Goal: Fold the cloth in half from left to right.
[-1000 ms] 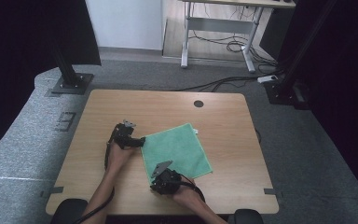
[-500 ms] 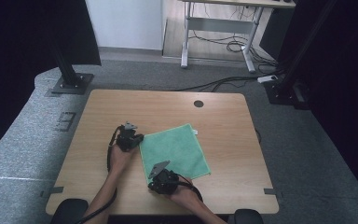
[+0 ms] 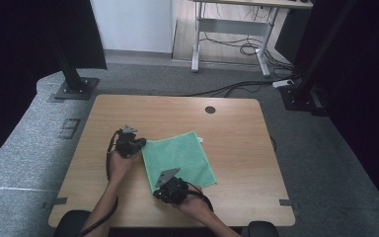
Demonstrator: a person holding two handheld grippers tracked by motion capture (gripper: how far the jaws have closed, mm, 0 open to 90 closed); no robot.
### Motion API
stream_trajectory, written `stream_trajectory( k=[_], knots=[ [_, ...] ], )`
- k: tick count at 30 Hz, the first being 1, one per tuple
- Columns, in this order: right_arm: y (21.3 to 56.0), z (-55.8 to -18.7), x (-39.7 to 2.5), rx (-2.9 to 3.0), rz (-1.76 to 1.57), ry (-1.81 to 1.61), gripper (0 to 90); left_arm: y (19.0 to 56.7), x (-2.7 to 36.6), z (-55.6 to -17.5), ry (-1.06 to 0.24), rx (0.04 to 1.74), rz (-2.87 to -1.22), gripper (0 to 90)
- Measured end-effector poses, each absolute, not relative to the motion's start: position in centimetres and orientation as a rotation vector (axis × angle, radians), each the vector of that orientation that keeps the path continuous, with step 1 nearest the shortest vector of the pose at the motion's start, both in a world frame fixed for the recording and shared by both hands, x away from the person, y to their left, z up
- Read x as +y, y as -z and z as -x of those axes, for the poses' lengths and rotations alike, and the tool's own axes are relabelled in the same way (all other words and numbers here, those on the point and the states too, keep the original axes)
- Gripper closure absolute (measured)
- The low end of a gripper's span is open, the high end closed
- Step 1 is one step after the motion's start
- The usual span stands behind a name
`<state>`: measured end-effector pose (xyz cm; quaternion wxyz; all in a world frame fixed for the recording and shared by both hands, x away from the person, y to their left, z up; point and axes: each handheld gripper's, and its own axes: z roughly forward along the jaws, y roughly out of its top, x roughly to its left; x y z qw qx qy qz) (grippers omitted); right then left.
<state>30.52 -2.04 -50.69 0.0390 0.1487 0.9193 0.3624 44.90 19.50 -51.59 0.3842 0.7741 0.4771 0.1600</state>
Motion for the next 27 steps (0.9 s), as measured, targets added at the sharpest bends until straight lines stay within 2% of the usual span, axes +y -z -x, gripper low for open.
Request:
stream_trajectory(
  k=[9, 27],
  knots=[
    [49.4, -30.8, -5.7, 2.726, -0.526, -1.134, 86.8, 50.3, 16.9, -46.2, -0.421, 1.151, -1.995, 84.9],
    [49.8, -32.1, -11.9, 2.627, -0.699, -1.138, 86.8, 50.3, 10.9, -48.5, -0.448, 1.037, -2.062, 85.1]
  ],
)
